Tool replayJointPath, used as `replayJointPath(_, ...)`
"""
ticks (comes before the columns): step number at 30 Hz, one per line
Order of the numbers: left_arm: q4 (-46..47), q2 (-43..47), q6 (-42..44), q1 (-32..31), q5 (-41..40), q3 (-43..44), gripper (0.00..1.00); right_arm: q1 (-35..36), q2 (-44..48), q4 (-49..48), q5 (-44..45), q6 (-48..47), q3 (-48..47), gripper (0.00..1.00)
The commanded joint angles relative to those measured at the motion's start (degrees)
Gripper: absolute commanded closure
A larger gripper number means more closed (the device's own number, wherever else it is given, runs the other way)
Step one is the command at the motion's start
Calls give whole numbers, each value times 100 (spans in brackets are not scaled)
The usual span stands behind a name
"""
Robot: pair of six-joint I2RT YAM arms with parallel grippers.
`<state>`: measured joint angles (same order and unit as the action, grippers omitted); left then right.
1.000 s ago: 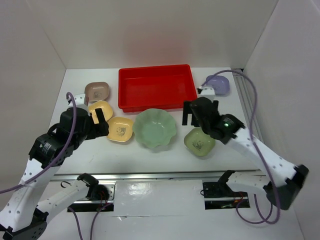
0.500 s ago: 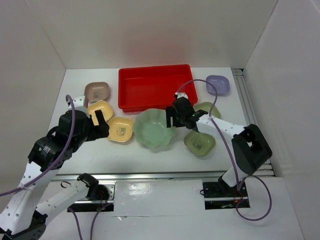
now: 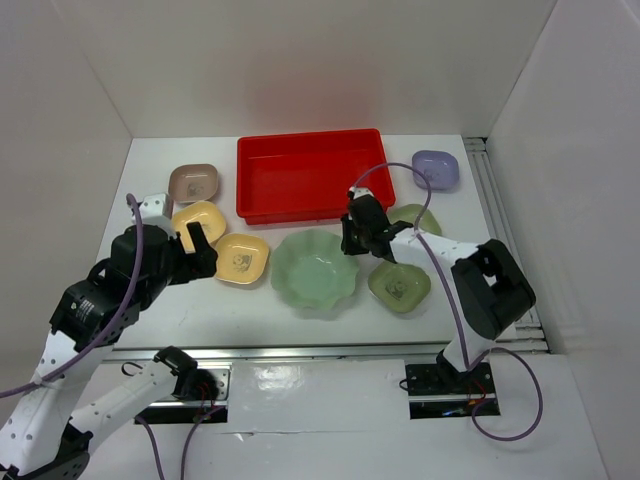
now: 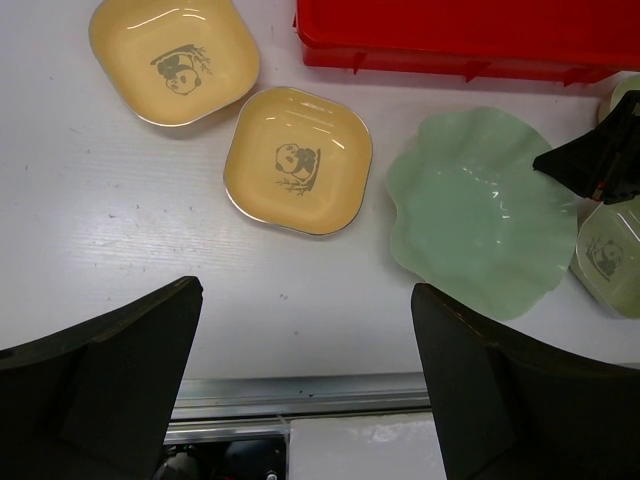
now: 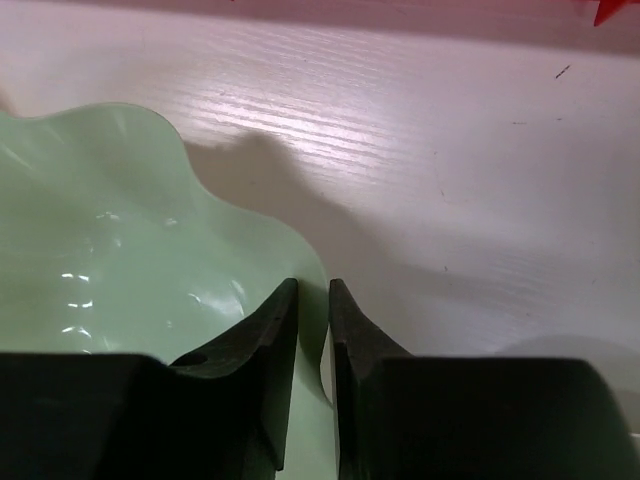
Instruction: Place the plates into the plastic bin on the countertop
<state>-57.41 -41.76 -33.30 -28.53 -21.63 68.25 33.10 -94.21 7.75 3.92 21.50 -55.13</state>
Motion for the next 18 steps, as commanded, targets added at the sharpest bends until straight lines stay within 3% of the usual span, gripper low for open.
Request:
replayJointPath(1,204,45,25,-38,-96,-5,1,-23,158,-37,-32,-225,196,77)
replayJointPath(2,204,45,25,-38,-96,-5,1,-23,158,-37,-32,-225,196,77)
replayJointPath(6,204,45,25,-38,-149,-5,1,-76,210,147,-102,-339,266,100)
replayJointPath(18,204,45,25,-91,-149,-5,1,-76,1361,1026,-822,-15,240,100)
